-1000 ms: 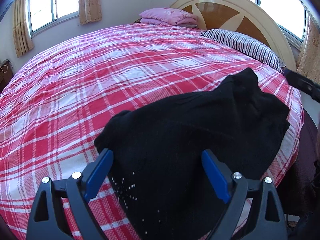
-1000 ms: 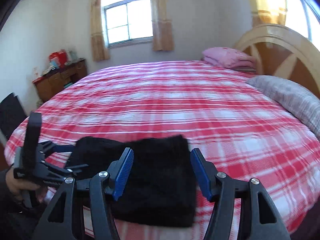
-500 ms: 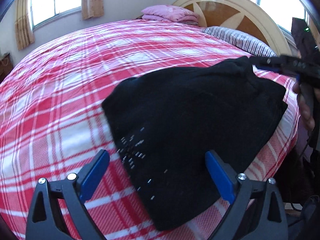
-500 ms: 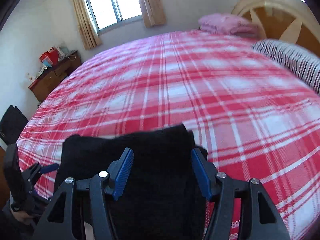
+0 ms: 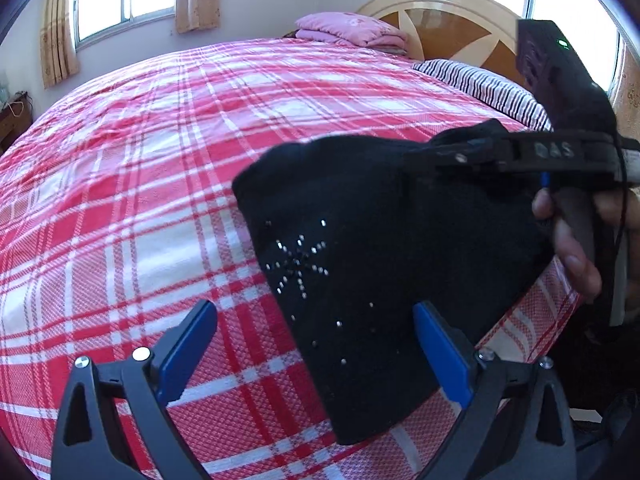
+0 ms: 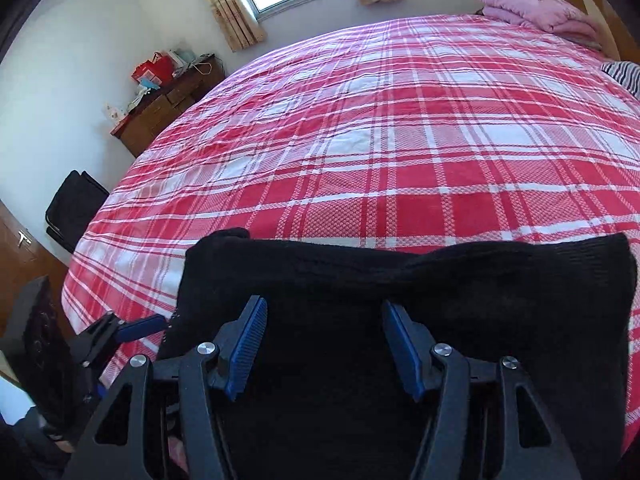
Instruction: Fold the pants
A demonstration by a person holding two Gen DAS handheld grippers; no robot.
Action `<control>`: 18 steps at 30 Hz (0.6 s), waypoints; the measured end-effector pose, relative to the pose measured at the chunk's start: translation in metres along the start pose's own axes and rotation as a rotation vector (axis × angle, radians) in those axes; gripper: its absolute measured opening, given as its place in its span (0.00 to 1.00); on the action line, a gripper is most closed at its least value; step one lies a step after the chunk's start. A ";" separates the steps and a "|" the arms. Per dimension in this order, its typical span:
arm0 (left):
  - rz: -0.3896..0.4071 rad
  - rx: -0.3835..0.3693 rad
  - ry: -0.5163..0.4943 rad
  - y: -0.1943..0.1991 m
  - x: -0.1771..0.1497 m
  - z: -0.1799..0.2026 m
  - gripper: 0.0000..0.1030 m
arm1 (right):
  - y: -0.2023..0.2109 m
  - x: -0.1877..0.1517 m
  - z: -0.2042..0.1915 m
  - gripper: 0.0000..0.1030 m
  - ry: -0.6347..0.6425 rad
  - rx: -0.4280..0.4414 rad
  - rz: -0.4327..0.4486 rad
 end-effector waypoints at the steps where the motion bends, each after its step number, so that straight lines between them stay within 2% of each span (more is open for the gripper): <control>1: 0.010 0.012 -0.006 0.003 0.003 -0.002 0.97 | 0.007 -0.001 0.001 0.60 0.006 -0.007 0.013; 3: 0.047 0.031 -0.023 0.011 0.018 -0.005 0.97 | 0.032 -0.005 0.004 0.60 0.003 0.000 0.059; 6: 0.067 0.020 -0.035 0.011 0.040 -0.006 0.98 | 0.063 -0.018 0.019 0.60 -0.033 0.044 0.086; 9: 0.042 0.041 -0.077 -0.014 0.059 -0.004 1.00 | 0.084 -0.040 0.041 0.60 -0.061 0.004 0.095; 12: -0.023 0.035 -0.053 -0.043 0.058 -0.008 1.00 | 0.096 -0.057 0.052 0.60 -0.038 0.009 0.118; 14: -0.024 0.004 -0.010 -0.046 0.054 -0.013 1.00 | 0.099 -0.063 0.052 0.60 0.000 0.005 0.139; 18: -0.014 0.018 0.003 -0.035 0.047 -0.014 1.00 | 0.092 -0.064 0.047 0.60 0.074 -0.054 0.151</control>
Point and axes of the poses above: each gripper's, at about its wrist camera, not at the fingertips, and y roughly against the way its jaws point, z to its right, x to its top, the point moved 7 cm from there along -y, roughly the way its jaws point, and after that the axes turned 5 degrees about -y, right-handed, at the moved point
